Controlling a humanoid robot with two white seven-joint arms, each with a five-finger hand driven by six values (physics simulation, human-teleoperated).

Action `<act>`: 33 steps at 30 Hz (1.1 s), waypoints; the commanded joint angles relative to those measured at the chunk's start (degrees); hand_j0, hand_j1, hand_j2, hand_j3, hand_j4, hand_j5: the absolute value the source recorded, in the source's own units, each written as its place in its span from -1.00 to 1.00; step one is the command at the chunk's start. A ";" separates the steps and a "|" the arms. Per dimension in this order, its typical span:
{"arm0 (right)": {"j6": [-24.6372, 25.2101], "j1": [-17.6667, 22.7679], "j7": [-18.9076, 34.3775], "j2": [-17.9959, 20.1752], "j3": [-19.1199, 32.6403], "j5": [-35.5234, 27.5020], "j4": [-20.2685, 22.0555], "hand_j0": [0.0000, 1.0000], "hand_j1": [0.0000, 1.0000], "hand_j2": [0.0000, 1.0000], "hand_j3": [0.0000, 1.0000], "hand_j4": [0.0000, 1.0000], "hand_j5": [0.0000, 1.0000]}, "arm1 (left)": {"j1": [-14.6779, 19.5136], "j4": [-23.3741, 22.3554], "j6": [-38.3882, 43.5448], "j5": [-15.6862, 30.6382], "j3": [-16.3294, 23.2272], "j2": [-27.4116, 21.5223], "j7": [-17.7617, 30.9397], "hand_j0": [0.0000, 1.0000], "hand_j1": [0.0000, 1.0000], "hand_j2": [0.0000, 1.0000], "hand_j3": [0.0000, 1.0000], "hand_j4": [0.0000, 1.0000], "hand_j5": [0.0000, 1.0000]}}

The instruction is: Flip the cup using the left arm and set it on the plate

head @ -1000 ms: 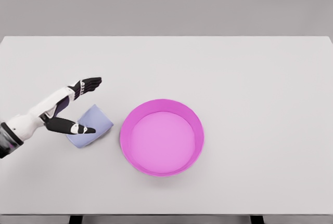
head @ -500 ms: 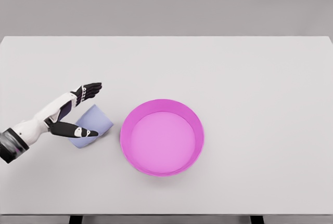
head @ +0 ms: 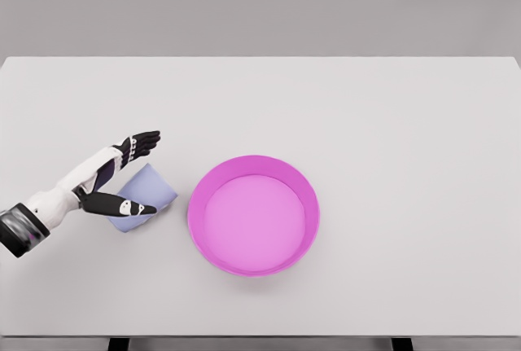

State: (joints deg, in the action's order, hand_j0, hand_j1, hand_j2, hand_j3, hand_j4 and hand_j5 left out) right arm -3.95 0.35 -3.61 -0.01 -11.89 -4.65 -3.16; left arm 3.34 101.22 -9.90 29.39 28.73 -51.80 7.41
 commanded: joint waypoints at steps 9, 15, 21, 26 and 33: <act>0.00 0.00 0.01 0.01 -0.06 -0.01 -0.01 1.00 1.00 1.00 1.00 1.00 1.00 | -1.76 0.03 2.69 0.23 -1.58 -0.05 -0.46 1.00 1.00 1.00 1.00 1.00 1.00; 0.00 0.00 0.01 0.01 0.03 -0.01 -0.01 1.00 1.00 1.00 1.00 1.00 1.00 | -2.55 0.03 3.48 0.23 -1.49 0.56 -0.90 1.00 1.00 1.00 1.00 1.00 1.00; 0.00 0.00 0.01 0.01 0.02 -0.01 -0.01 1.00 1.00 1.00 1.00 1.00 1.00 | -2.90 0.03 3.83 0.23 -1.14 0.91 -1.08 0.90 0.90 0.90 0.90 0.90 0.90; 0.00 0.00 0.01 0.01 0.03 -0.01 -0.01 1.00 1.00 1.00 1.00 1.00 1.00 | -3.69 0.03 3.75 0.05 -0.96 1.09 -0.90 0.45 0.45 0.45 0.45 0.45 0.45; 0.00 0.00 0.01 0.01 0.03 -0.01 -0.01 1.00 1.00 1.00 1.00 1.00 1.00 | -3.69 0.03 3.31 0.05 -1.05 0.91 -0.46 0.13 0.13 0.13 0.13 0.13 0.13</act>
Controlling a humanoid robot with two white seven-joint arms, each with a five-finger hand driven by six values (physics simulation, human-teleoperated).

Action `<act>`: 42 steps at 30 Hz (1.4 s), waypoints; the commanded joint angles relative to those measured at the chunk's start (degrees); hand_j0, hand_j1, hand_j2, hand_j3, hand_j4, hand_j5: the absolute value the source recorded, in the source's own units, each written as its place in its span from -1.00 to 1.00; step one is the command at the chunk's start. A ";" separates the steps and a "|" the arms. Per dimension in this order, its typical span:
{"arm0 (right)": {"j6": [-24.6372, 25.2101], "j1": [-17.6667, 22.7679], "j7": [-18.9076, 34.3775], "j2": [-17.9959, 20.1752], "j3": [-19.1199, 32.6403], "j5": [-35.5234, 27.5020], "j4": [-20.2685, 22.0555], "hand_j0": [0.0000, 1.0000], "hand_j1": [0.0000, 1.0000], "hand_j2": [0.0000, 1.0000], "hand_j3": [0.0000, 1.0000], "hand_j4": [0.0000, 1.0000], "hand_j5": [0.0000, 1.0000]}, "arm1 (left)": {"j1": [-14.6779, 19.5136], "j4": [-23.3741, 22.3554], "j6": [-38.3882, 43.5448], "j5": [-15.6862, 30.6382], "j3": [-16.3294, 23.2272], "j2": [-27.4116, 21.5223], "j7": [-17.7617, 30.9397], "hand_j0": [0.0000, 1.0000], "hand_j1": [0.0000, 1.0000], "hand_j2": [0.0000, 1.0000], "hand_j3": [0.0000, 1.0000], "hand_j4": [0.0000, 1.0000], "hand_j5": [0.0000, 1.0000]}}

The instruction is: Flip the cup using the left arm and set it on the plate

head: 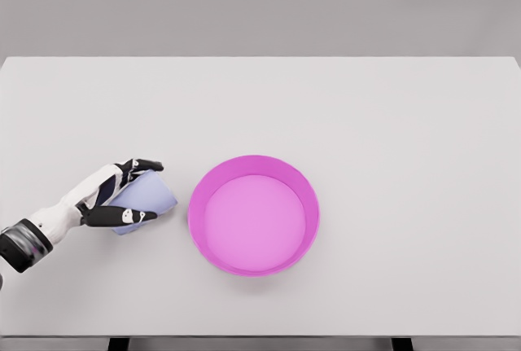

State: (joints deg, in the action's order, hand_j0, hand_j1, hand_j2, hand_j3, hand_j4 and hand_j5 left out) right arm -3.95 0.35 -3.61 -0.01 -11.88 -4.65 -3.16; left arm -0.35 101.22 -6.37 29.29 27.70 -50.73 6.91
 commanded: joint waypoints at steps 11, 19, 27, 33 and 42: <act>0.00 0.00 0.01 0.01 0.01 -0.01 -0.01 1.00 1.00 1.00 1.00 1.00 1.00 | 0.17 -0.06 -23.50 0.07 -2.30 0.11 -0.49 -0.13 -0.13 -0.13 -0.13 -0.13 -0.13; 0.00 0.00 0.01 0.01 -0.08 -0.01 -0.01 1.00 1.00 1.00 1.00 1.00 1.00 | 0.88 -0.06 -28.63 -6.00 -1.95 7.66 -0.32 -0.14 -0.14 -0.14 -0.14 -0.14 -0.14; 0.00 0.00 -0.08 0.01 0.01 -0.01 -0.01 1.00 1.00 1.00 1.00 1.00 1.00 | 3.34 -0.06 -28.63 -8.98 -1.07 15.31 -0.06 -0.18 -0.18 -0.18 -0.18 -0.18 -0.18; 0.00 -0.09 0.01 0.01 0.01 -0.01 -0.01 1.00 1.00 1.00 1.00 1.00 1.00 | 4.66 -0.06 -28.63 -10.74 0.60 25.06 -0.41 -0.22 -0.22 -0.22 -0.22 -0.22 -0.22; 0.00 0.00 0.01 0.01 0.01 -0.01 -0.01 1.00 1.00 1.00 1.00 1.00 1.00 | 4.22 -0.06 -28.63 -10.74 0.51 35.17 -0.58 -0.22 -0.22 -0.22 -0.22 -0.22 -0.22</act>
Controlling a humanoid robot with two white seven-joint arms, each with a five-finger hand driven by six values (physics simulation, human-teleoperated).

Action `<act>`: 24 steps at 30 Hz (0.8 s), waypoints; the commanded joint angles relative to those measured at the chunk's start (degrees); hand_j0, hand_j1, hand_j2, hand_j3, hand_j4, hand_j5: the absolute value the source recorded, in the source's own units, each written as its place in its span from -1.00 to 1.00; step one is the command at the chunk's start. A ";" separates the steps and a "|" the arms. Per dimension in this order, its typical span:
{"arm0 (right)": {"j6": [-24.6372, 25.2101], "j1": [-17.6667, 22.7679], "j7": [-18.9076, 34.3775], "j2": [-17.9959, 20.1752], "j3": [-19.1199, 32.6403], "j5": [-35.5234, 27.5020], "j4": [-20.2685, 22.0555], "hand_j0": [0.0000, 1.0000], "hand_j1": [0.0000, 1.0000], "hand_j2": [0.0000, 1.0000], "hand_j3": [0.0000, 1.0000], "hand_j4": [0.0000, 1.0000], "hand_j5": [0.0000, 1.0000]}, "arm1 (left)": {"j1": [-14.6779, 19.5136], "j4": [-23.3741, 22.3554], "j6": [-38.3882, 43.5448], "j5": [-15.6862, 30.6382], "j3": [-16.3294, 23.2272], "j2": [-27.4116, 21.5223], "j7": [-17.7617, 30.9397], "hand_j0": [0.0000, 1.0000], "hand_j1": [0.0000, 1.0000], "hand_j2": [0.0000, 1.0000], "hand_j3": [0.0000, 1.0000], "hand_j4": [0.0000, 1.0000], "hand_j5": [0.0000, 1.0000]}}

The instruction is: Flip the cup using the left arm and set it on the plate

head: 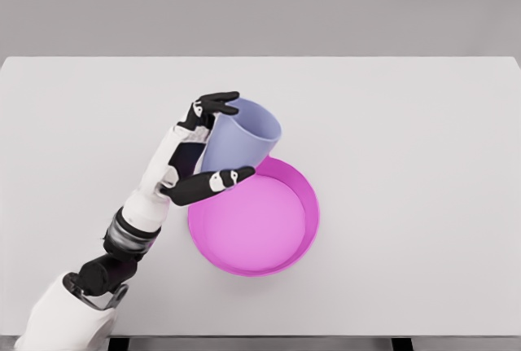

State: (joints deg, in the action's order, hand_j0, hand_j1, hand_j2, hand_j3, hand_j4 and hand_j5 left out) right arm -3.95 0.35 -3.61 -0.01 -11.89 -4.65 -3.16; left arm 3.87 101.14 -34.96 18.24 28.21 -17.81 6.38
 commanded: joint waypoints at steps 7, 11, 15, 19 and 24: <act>0.00 0.00 0.01 0.01 -0.06 -0.01 -0.01 1.00 1.00 1.00 1.00 1.00 1.00 | 0.35 0.02 -0.04 0.48 -0.08 3.57 -3.21 -0.20 -0.20 -0.20 -0.20 -0.20 -0.20; 0.00 0.00 0.01 0.01 0.03 -0.01 -0.01 1.00 1.00 1.00 1.00 1.00 1.00 | -1.05 0.02 -0.04 0.65 -0.35 9.19 -3.65 -0.16 -0.16 -0.16 -0.16 -0.16 -0.16; 0.00 0.00 0.01 0.01 -0.06 -0.01 -0.01 1.00 1.00 1.00 1.00 1.00 1.00 | -0.35 0.02 -0.04 0.65 -0.61 11.13 -3.74 -0.16 -0.16 -0.16 -0.16 -0.16 -0.16; 0.00 0.00 0.01 0.01 -0.06 -0.01 -0.01 1.00 1.00 1.00 1.00 1.00 1.00 | 0.35 0.02 -0.04 0.65 -0.87 11.39 -3.74 -0.16 -0.16 -0.16 -0.16 -0.16 -0.16; 0.00 -0.09 0.01 0.01 0.03 -0.01 -0.01 1.00 1.00 1.00 1.00 1.00 1.00 | -0.70 0.02 -0.04 0.92 -0.26 12.09 -8.66 -0.16 -0.16 -0.16 -0.16 -0.16 -0.16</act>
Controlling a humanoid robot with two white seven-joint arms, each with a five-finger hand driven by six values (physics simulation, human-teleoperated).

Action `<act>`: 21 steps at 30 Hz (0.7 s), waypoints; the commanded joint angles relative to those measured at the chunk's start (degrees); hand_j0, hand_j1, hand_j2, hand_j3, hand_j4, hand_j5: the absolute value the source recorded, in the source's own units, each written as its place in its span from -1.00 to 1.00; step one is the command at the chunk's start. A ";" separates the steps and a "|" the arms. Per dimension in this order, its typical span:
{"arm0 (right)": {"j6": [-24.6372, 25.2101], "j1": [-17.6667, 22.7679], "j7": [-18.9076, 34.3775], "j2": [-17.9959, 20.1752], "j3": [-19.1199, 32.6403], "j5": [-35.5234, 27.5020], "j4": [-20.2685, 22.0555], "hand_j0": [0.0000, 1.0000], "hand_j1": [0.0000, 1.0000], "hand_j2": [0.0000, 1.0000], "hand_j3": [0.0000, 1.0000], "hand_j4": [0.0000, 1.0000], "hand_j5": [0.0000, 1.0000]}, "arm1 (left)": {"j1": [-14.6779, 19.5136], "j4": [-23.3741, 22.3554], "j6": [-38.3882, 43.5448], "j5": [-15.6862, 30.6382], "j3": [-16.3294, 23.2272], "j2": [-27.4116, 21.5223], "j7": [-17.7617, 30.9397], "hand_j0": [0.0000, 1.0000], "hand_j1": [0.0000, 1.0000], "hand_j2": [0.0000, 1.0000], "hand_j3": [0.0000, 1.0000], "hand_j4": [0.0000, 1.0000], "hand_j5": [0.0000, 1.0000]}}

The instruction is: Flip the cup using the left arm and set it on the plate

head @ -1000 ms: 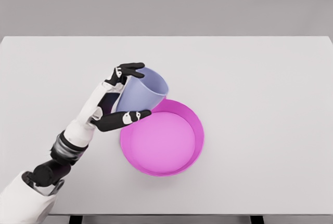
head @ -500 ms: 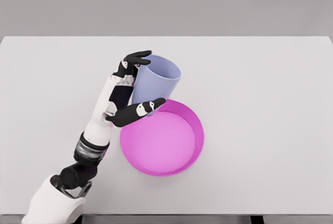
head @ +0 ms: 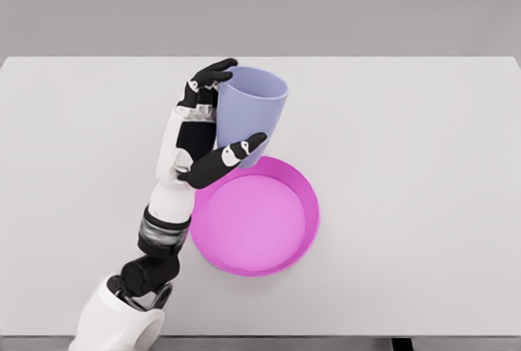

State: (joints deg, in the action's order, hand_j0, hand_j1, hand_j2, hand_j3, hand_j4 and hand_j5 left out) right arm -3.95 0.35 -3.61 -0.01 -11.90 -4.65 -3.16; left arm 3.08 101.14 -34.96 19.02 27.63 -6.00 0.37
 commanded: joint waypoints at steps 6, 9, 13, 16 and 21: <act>0.00 0.00 0.01 0.01 0.04 -0.01 -0.01 1.00 1.00 1.00 1.00 1.00 1.00 | 0.88 0.02 -0.04 -0.22 0.23 1.08 -3.18 -0.16 -0.16 -0.16 -0.16 -0.16 -0.16; 0.00 0.00 0.01 0.01 0.04 -0.01 -0.01 1.00 1.00 1.00 1.00 1.00 1.00 | 1.14 -0.07 -0.04 -0.48 0.06 1.17 -3.10 -0.14 -0.14 -0.14 -0.14 -0.14 -0.14; 0.00 0.00 0.01 0.01 -0.05 -0.01 -0.01 1.00 1.00 1.00 1.00 1.00 1.00 | 1.05 -0.50 -0.04 -0.66 0.58 2.92 -3.10 -0.12 -0.12 -0.12 -0.12 -0.12 -0.12; 0.00 0.00 0.01 0.01 -0.05 -0.01 -0.01 1.00 1.00 1.00 1.00 1.00 1.00 | 0.97 -1.21 -0.04 -1.27 0.67 4.15 -3.10 -0.12 -0.12 -0.12 -0.12 -0.12 -0.12; 0.00 0.00 0.00 0.01 0.04 -0.01 -0.01 1.00 1.00 1.00 1.00 1.00 1.00 | 0.44 -1.65 -0.04 -1.36 0.59 3.98 -3.01 -0.06 -0.06 -0.06 -0.06 -0.06 -0.06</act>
State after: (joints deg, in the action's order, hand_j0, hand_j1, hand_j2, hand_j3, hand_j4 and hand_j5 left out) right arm -3.95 0.35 -3.62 -0.01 -11.90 -4.65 -3.16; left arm 3.43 99.62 -34.98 17.77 28.27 -2.02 -2.62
